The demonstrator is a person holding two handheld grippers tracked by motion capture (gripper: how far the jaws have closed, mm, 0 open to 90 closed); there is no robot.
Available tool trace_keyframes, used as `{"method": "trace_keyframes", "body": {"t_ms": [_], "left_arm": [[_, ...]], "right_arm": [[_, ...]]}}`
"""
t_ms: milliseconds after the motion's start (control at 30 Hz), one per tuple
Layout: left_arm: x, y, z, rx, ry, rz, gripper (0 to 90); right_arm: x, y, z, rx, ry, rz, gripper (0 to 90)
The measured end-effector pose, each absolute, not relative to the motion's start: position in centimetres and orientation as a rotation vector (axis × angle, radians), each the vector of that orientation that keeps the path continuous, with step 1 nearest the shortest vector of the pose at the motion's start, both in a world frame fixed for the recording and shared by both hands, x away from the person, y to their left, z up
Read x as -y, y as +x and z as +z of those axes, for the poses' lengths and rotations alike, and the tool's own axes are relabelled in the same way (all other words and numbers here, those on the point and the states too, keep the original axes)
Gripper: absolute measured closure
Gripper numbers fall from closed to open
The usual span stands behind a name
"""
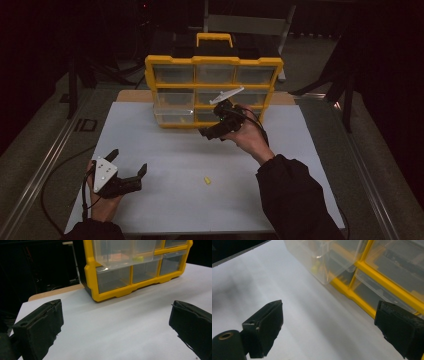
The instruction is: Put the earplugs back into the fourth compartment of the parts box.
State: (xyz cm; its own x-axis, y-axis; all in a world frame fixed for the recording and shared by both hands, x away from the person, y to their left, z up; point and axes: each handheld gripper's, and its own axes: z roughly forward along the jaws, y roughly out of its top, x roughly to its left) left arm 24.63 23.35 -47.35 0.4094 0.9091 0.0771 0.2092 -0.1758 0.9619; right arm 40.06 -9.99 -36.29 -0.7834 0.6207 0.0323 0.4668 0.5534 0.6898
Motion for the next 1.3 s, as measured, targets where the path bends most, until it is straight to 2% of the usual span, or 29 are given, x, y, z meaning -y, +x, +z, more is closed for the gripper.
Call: {"method": "trace_keyframes", "body": {"t_ms": [1300], "left_arm": [[-23.3, 24.6, -47.4, -1.002, 1.652, 0.871, 0.3]], "right_arm": [[10.5, 34.6, -43.7, -2.668, 0.907, 0.945, 7.3]]}}
